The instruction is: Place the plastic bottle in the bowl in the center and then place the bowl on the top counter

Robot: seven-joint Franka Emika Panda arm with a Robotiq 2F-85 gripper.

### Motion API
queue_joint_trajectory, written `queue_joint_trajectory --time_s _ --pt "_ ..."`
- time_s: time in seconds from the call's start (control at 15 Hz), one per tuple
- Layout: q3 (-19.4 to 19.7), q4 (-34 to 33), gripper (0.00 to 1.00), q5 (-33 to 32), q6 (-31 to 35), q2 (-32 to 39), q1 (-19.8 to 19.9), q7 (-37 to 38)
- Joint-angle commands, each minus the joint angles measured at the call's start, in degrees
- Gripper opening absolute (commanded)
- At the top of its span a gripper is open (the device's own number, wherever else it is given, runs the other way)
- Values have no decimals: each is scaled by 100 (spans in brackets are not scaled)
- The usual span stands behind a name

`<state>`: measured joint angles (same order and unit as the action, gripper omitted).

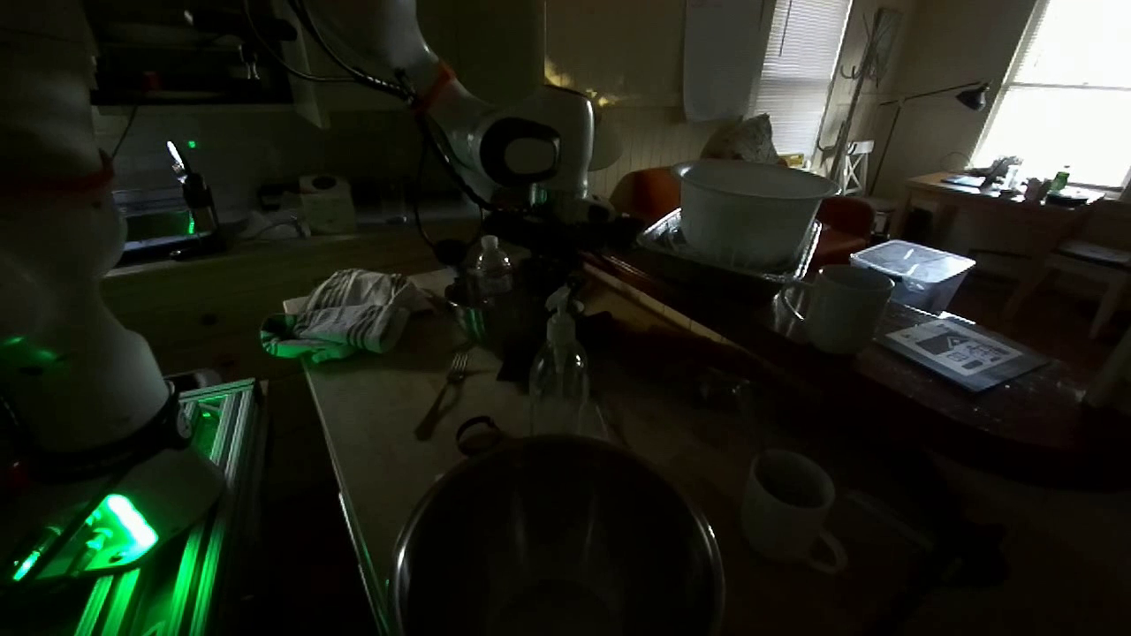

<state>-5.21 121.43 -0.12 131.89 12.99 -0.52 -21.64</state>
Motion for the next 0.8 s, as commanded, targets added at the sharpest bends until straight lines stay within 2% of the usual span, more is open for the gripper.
queue_joint_trajectory --time_s 0.0,0.4,0.73 --pt "-65 -128 1 361 -827 -166 78 -310" --pt "-6 -377 1 619 -1577 -439 137 -696" --pt "41 -555 1 579 -2158 -866 100 -969"
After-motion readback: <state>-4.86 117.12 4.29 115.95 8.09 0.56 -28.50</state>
